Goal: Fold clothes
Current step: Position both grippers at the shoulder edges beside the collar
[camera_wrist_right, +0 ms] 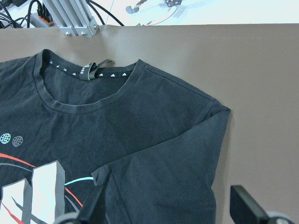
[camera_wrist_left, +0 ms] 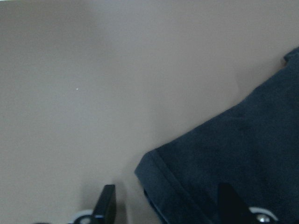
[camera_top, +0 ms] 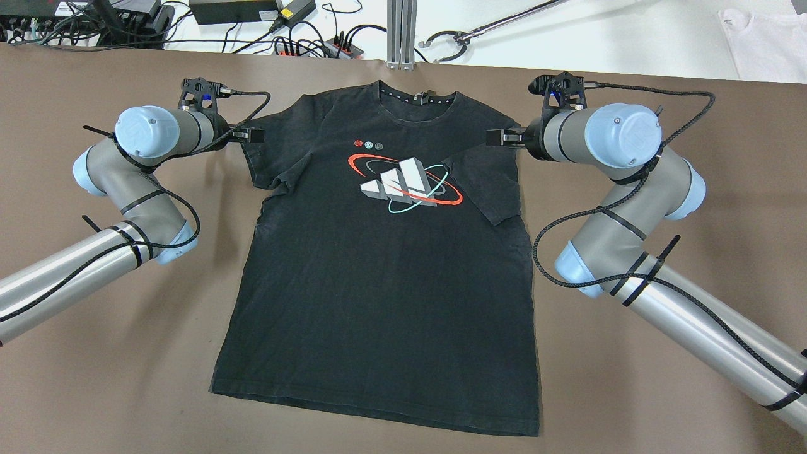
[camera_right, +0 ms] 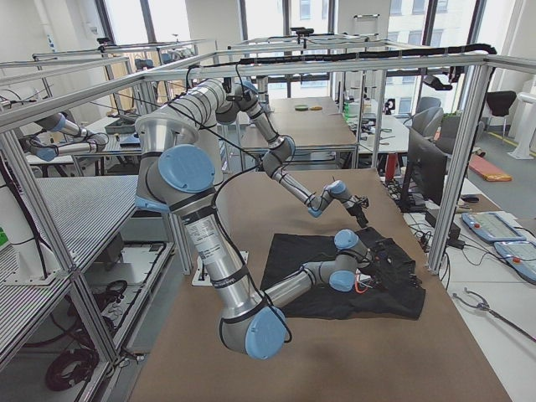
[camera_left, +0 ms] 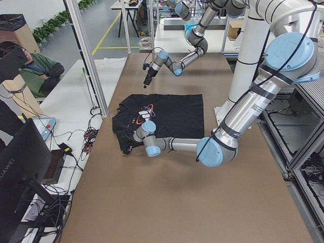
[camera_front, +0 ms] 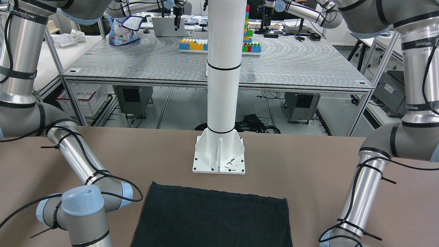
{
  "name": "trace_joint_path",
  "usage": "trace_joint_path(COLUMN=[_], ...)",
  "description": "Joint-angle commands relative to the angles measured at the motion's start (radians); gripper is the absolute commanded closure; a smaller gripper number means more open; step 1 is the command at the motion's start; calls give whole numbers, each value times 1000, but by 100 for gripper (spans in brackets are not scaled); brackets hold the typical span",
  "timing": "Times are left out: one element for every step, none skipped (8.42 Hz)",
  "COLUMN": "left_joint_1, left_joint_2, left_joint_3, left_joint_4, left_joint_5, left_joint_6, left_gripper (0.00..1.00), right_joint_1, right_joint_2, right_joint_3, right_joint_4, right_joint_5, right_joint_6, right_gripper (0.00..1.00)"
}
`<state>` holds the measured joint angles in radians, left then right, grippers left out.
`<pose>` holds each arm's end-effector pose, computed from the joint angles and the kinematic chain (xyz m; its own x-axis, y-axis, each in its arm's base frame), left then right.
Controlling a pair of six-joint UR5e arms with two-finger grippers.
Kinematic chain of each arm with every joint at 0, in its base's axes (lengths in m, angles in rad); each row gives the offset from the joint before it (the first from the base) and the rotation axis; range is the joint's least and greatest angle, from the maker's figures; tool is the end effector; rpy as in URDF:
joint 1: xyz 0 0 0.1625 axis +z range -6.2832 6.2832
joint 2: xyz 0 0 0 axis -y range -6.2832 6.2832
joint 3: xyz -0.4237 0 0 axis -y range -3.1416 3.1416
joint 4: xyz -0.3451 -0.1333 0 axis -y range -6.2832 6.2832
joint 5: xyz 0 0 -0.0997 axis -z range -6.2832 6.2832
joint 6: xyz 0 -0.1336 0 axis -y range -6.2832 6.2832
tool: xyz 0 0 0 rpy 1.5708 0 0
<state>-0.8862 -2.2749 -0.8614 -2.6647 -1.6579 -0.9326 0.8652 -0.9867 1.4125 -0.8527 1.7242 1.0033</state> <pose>0.4012 -0.6839 0.4607 0.6662 0.1223 -0.7356 0.4060 0.7679 0.4954 -0.3741 -0.6132 0.3373 0.5823 -0.1356 0.8016 -0.4140 0.7991 0.4359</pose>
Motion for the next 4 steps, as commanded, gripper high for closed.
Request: trace_joint_path(left_joint_1=[3, 3, 3, 3], left_joint_2=[1, 2, 2, 0], left_joint_3=[2, 2, 2, -1], left_joint_4=[0, 0, 0, 0], left_joint_5=[0, 0, 0, 0], left_joint_6=[0, 0, 0, -2], left_gripper=[42, 59, 75, 99], right_joint_1=[0, 0, 0, 0], right_joint_2=[-4, -7, -9, -9], right_joint_3=[8, 14, 16, 14], right_joint_4=[0, 0, 0, 0], right_joint_5=[0, 0, 0, 0], right_joint_6=[2, 2, 2, 2], right_gripper=[6, 6, 6, 6])
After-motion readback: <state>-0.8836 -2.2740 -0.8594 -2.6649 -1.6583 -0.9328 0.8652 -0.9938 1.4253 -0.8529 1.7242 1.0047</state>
